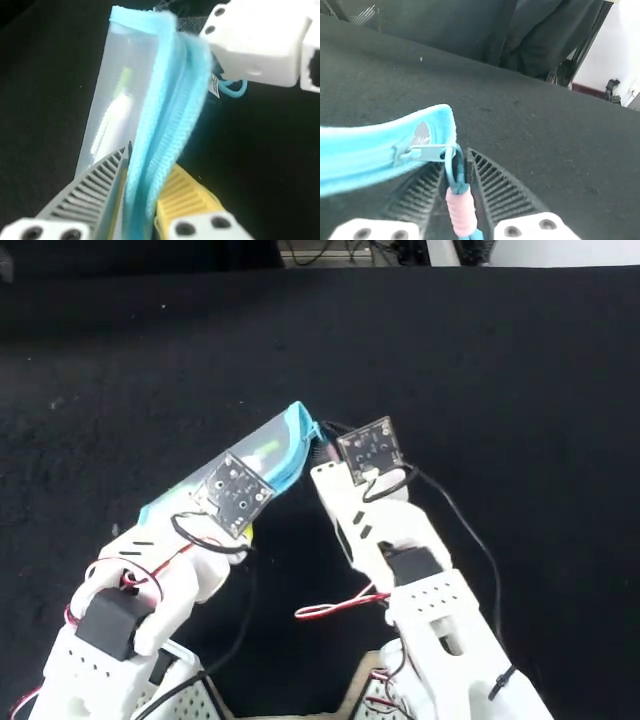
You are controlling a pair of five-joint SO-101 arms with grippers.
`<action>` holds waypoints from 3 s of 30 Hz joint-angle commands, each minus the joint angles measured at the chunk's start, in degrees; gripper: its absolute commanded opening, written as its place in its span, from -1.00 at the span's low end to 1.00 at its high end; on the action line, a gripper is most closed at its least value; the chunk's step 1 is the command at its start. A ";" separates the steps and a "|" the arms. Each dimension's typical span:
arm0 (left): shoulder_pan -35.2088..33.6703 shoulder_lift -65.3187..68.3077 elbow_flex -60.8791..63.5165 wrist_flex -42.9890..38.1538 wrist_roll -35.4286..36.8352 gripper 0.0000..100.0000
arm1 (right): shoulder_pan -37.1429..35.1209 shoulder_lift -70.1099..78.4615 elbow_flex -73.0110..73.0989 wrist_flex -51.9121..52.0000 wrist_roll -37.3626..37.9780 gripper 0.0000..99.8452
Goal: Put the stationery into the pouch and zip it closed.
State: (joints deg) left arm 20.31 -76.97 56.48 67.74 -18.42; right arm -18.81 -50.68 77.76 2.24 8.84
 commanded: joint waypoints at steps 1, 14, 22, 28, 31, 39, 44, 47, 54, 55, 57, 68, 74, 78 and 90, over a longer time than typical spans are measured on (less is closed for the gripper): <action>-0.40 0.44 0.13 -1.93 2.20 -0.94 | -1.23 -3.74 -4.35 6.42 -0.26 -0.98; -0.40 0.44 0.13 -2.37 4.31 -0.94 | -8.79 -29.05 2.24 21.01 -0.09 -0.68; -0.57 0.44 -0.40 -2.02 4.22 -0.94 | -10.46 -29.85 2.33 23.03 -0.18 -0.50; -3.47 0.44 -1.71 -1.93 4.31 -0.84 | -10.37 -29.93 1.80 24.62 -0.18 -0.50; -7.78 -0.53 -2.77 -1.93 4.31 -0.73 | -10.37 -29.93 -0.48 27.87 -0.35 -0.50; -16.48 -17.93 -0.04 -2.55 4.31 -0.72 | -10.37 -29.93 -1.54 29.54 -0.44 -0.50; -17.71 -28.22 5.85 -6.15 4.31 -0.72 | -8.97 -29.93 -1.45 29.45 -0.53 -0.50; -17.71 -26.29 3.47 -5.98 4.31 -0.72 | -7.21 -29.93 -1.36 29.45 -0.53 -0.50; -17.19 -16.70 -2.77 -10.81 4.40 -0.71 | -7.12 -29.93 0.66 26.73 -0.53 -0.50; -17.10 -14.68 -2.95 -12.40 4.40 -0.71 | -7.03 -29.93 1.63 25.23 -0.53 -0.50; -15.96 -10.29 -3.03 -14.51 4.40 -0.71 | -7.03 -29.93 2.95 23.21 -0.44 -0.50; -7.43 15.21 -6.37 -17.67 4.31 -0.95 | -4.31 -29.93 3.12 22.51 -0.53 -0.50; -7.96 11.43 -11.47 -8.88 4.04 -0.94 | 2.81 -29.41 3.65 18.46 -4.40 -0.50; -7.96 6.77 -17.54 -6.86 4.40 -0.94 | 4.48 -29.41 3.74 18.29 -6.68 -0.50; -8.04 12.13 -12.62 -33.67 17.41 -0.94 | 6.68 -29.41 7.87 12.57 -6.68 -0.50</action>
State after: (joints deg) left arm 12.40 -65.36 43.47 41.98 -6.02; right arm -12.92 -79.69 86.20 16.84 2.51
